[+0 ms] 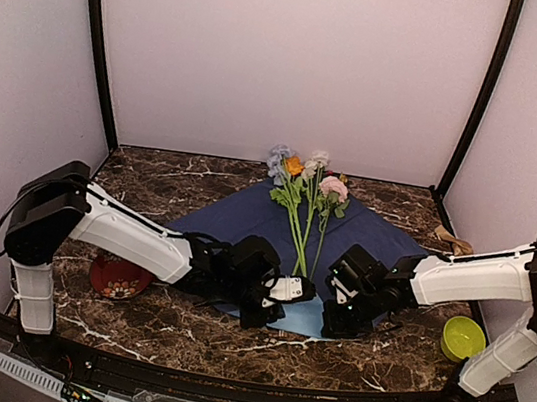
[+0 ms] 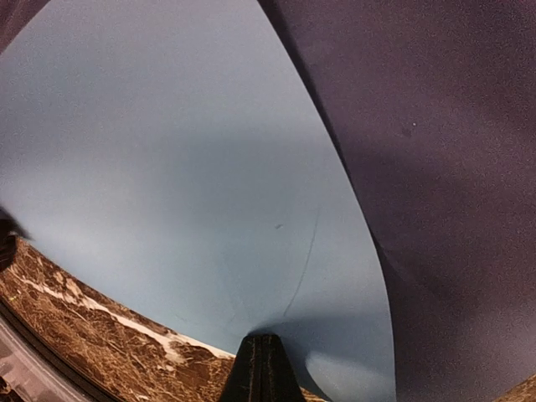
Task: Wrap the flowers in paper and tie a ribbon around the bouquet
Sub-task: Press the fold line on the 1/4-folded wrapping paper.
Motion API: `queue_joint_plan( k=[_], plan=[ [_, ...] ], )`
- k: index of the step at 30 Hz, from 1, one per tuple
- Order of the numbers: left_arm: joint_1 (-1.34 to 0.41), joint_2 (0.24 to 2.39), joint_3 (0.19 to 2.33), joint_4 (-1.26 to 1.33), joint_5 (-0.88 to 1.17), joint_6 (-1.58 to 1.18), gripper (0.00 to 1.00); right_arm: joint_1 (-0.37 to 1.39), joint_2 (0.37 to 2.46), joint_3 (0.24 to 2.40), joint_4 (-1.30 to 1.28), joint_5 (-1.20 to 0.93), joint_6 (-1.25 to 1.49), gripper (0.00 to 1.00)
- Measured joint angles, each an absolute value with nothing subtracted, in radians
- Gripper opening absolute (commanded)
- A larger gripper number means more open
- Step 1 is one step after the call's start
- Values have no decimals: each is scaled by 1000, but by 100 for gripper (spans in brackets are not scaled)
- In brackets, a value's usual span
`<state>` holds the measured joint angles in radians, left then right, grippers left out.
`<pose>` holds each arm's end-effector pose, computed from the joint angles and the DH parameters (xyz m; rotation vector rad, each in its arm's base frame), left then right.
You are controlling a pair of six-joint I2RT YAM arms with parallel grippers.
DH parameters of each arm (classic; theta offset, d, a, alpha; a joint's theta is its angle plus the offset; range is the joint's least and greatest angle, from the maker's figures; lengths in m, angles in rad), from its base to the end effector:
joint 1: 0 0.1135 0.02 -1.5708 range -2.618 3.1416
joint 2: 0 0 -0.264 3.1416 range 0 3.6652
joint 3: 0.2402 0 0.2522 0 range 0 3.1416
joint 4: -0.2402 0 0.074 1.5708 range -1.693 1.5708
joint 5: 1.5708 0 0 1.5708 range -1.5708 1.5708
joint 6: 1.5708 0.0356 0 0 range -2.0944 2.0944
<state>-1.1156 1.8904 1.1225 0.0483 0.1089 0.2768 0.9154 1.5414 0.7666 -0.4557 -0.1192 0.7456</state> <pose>0.1737 -0.3638 0.1650 1.5507 1.7648 -0.5504 0.1586 0.2133 0.1458 -0.2811 2.9457 0.4944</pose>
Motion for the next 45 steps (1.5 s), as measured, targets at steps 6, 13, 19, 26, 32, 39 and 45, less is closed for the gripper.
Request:
queue_joint_plan(
  k=[6,13,19,26,32,39,45],
  plan=[
    [-1116,1977,1134,46,126,311,0,915,1542,766,-454,-122,746,0],
    [-1116,1909,1013,106,127,265,0,915,1542,766,-455,-121,745,0],
    [-1114,1843,930,104,115,197,0,915,1542,767,-455,-118,738,0],
    [-1071,1779,851,90,122,84,0,915,1541,766,-455,-111,738,0],
    [-1029,1703,762,92,141,-33,0,915,1541,766,-456,-111,734,0],
    [-995,1607,688,47,138,-146,0,915,1540,766,-456,-110,727,0],
    [-916,1458,637,-62,151,-247,42,915,1539,766,-457,-110,718,0]
  ],
)
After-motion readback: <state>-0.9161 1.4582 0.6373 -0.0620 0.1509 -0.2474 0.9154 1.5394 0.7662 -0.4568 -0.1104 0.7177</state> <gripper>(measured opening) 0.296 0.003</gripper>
